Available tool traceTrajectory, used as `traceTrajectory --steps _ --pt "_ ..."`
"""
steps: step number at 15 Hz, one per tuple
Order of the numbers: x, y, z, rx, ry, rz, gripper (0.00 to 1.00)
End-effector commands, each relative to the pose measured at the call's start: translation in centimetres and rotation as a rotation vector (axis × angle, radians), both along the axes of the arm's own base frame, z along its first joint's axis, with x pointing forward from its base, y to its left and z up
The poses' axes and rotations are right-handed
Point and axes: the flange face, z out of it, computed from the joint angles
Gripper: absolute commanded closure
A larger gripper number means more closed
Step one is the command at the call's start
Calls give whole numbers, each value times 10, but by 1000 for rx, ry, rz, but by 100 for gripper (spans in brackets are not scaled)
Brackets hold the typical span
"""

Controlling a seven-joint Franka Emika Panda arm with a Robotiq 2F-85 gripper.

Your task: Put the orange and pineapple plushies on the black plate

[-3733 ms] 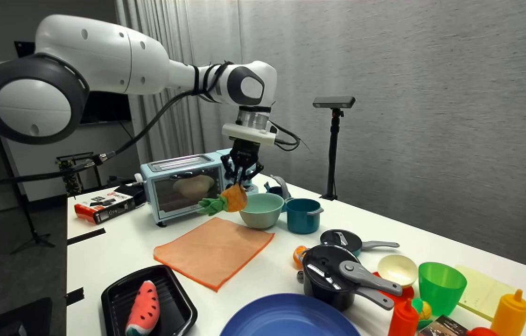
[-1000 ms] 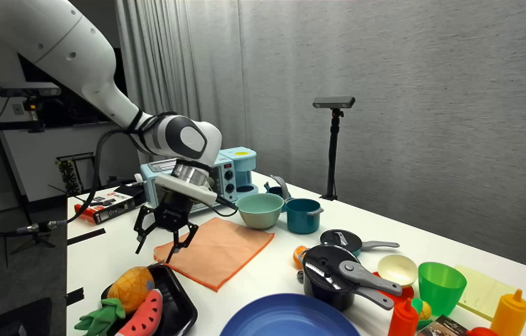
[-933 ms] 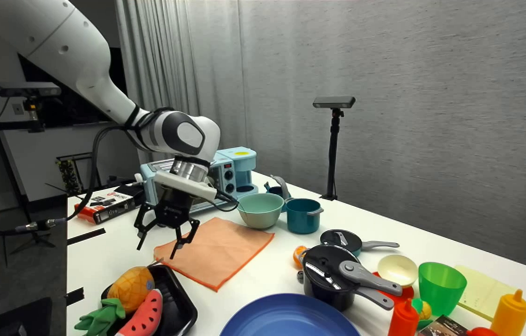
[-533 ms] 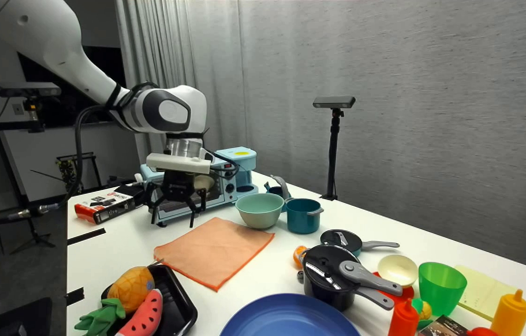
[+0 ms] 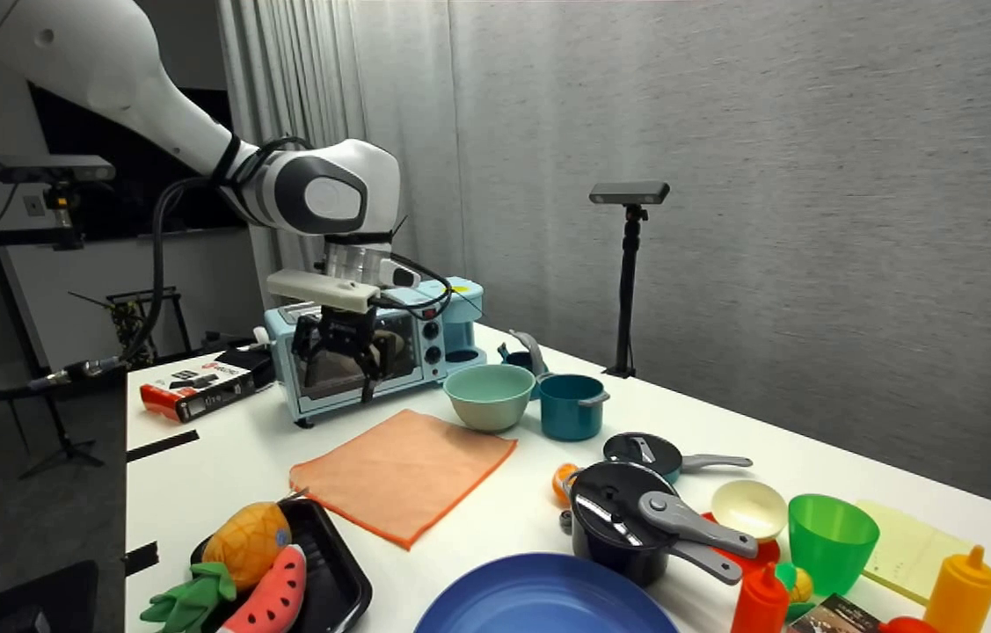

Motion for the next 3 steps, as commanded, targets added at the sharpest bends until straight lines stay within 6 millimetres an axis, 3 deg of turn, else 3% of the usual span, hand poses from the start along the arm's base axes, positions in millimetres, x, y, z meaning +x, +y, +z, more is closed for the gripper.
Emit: traceTrajectory --steps 1,3 --pt "14 5 10 9 -71 -184 0" --pt "18 8 12 -17 -146 -269 0"
